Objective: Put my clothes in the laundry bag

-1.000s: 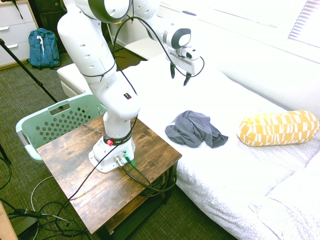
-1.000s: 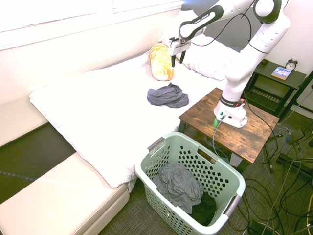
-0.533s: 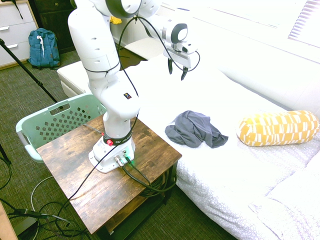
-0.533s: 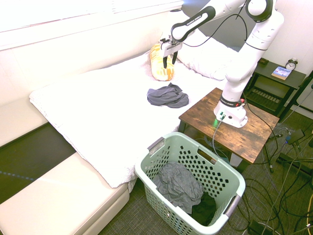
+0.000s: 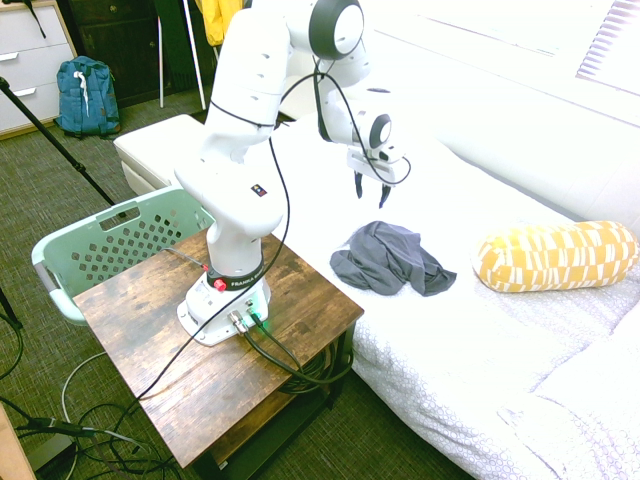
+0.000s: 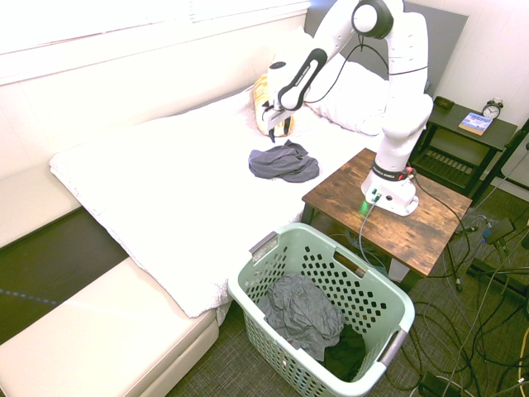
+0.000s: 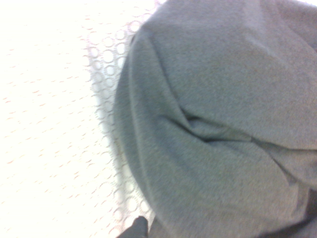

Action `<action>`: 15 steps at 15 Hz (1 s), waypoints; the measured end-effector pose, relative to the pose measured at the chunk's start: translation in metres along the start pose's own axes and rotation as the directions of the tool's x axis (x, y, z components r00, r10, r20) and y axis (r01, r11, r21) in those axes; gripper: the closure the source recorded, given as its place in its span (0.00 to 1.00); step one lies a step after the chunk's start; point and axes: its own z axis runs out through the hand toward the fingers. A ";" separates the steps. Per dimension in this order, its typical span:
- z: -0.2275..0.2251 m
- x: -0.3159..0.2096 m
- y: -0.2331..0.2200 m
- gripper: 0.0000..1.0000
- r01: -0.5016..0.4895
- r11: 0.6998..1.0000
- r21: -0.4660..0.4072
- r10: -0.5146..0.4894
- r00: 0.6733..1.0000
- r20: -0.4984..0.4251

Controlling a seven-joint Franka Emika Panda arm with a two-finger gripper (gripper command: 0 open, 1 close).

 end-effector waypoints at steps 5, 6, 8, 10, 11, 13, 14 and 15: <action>0.078 0.030 -0.019 0.00 -0.050 0.997 -0.055 0.051 0.999 0.004; 0.089 0.032 -0.021 0.00 -0.053 0.997 -0.054 0.054 0.998 0.021; 0.105 0.035 -0.022 0.00 -0.055 0.997 -0.054 0.057 0.997 0.049; 0.122 0.034 -0.019 0.00 -0.062 0.996 -0.059 0.067 0.994 0.083; 0.132 0.032 -0.015 0.00 -0.066 0.996 -0.061 0.071 0.992 0.101; 0.156 0.029 -0.004 0.00 -0.069 0.995 -0.068 0.077 0.988 0.130; 0.165 0.028 0.000 0.00 -0.066 0.995 -0.069 0.076 0.987 0.140; 0.173 0.026 0.002 1.00 -0.064 0.995 -0.070 0.073 0.986 0.147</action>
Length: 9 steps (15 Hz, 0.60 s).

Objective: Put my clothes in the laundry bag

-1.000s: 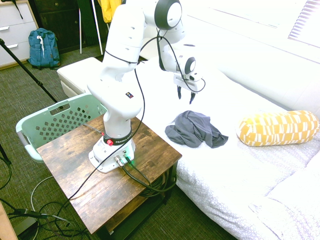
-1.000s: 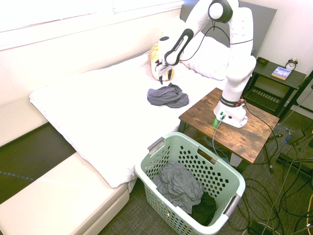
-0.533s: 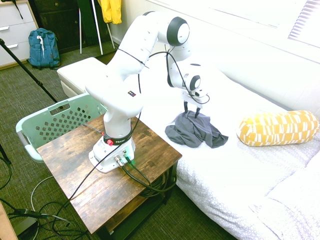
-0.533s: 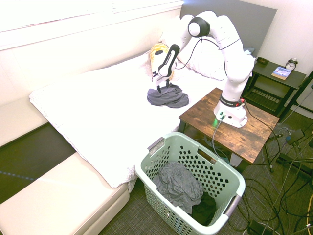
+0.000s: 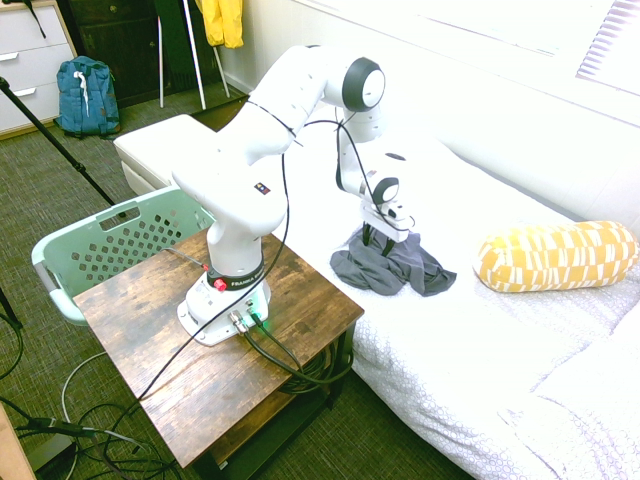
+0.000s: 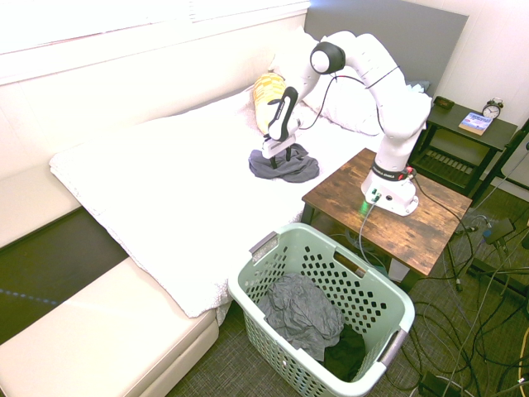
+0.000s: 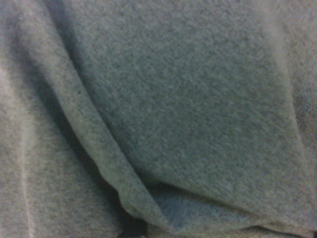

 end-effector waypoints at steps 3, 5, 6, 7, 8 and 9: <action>0.008 -0.004 -0.001 1.00 0.002 1.000 0.004 -0.002 1.000 0.021; 0.012 -0.012 -0.004 1.00 0.010 1.000 0.003 -0.010 0.999 0.032; 0.014 -0.015 -0.006 1.00 0.017 1.000 0.000 -0.017 0.999 0.031; 0.017 -0.018 -0.006 1.00 0.023 1.000 -0.006 -0.023 0.999 0.028; 0.019 -0.020 -0.007 1.00 0.030 1.000 -0.010 -0.030 0.999 0.025; 0.020 -0.022 -0.008 1.00 0.034 0.999 -0.014 -0.034 0.999 0.023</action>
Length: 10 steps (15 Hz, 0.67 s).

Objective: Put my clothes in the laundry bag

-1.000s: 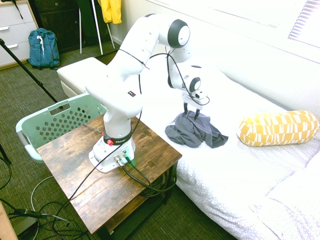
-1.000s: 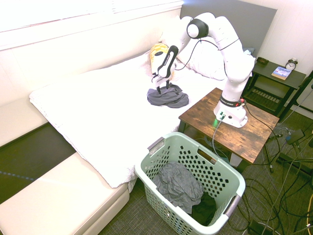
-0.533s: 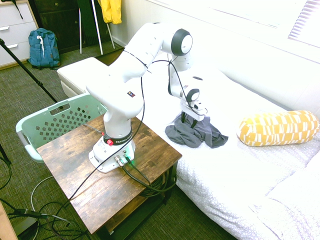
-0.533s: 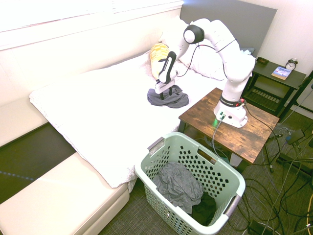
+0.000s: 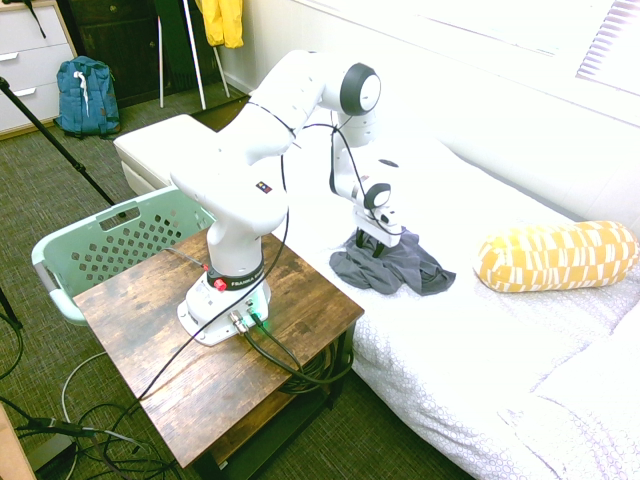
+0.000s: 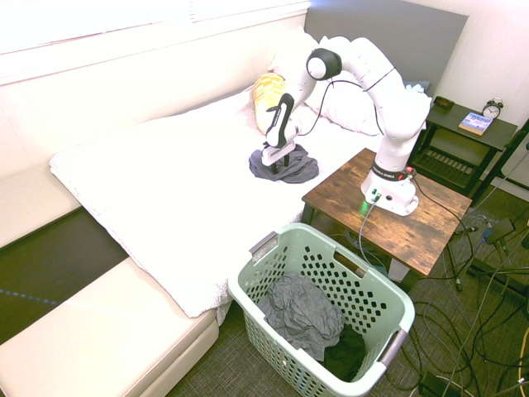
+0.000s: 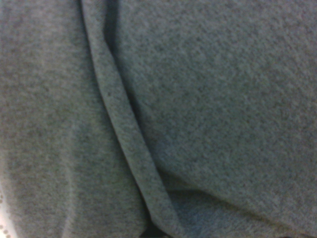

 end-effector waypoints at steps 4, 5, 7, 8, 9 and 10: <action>0.000 -0.001 0.000 1.00 0.000 1.000 -0.004 -0.001 1.000 -0.009; 0.000 0.000 -0.001 1.00 -0.003 1.000 -0.003 0.003 1.000 -0.008; 0.000 -0.001 -0.002 1.00 -0.010 1.000 0.001 0.010 1.000 -0.006; 0.000 -0.002 -0.002 1.00 -0.009 1.000 0.001 0.009 1.000 -0.006; -0.001 -0.002 -0.002 1.00 -0.008 1.000 0.002 0.008 1.000 -0.007; -0.001 -0.002 -0.003 1.00 -0.008 1.000 0.003 0.008 1.000 -0.007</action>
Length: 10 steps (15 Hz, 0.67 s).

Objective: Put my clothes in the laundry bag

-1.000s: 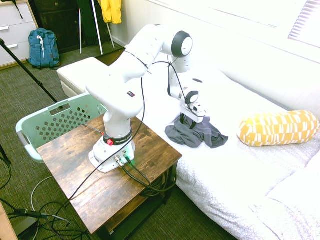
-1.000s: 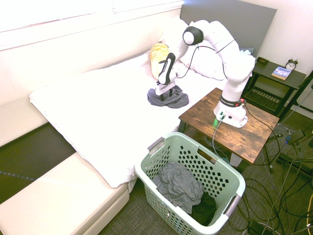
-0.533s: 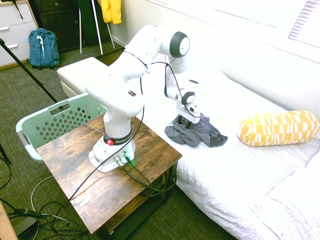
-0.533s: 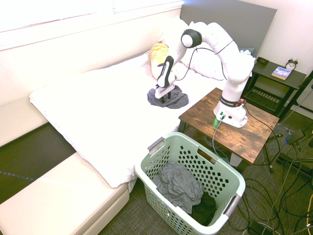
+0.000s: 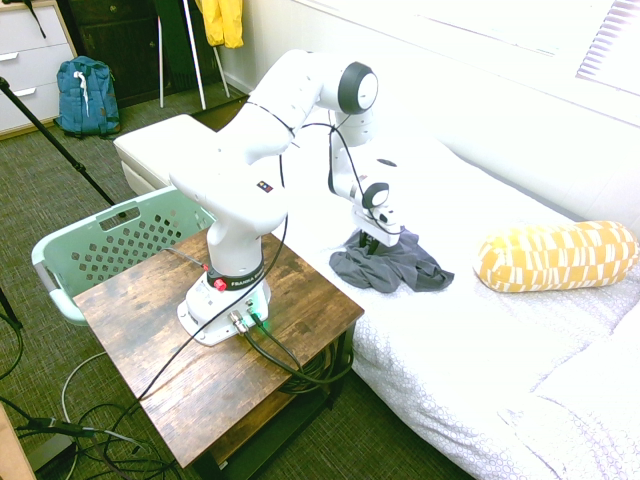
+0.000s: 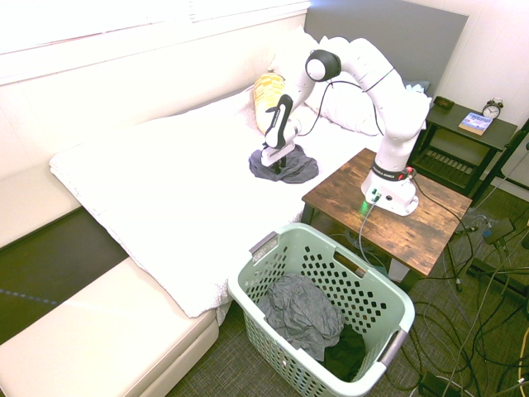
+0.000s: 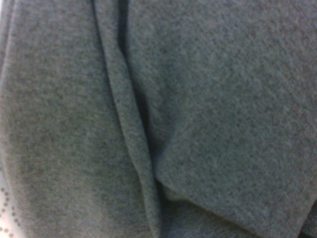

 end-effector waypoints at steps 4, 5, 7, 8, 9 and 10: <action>-0.002 0.000 -0.001 1.00 0.003 1.000 0.009 -0.004 1.000 0.015; -0.003 -0.001 -0.003 1.00 0.006 1.000 0.013 -0.006 1.000 0.017; -0.008 -0.003 -0.006 1.00 0.013 1.000 0.023 -0.013 1.000 0.021; -0.013 -0.005 -0.009 1.00 0.016 0.999 0.031 -0.017 1.000 0.022; -0.021 -0.007 -0.012 1.00 0.020 0.999 0.043 -0.021 1.000 0.022; -0.037 -0.011 -0.016 1.00 0.027 0.998 0.062 -0.028 0.999 0.016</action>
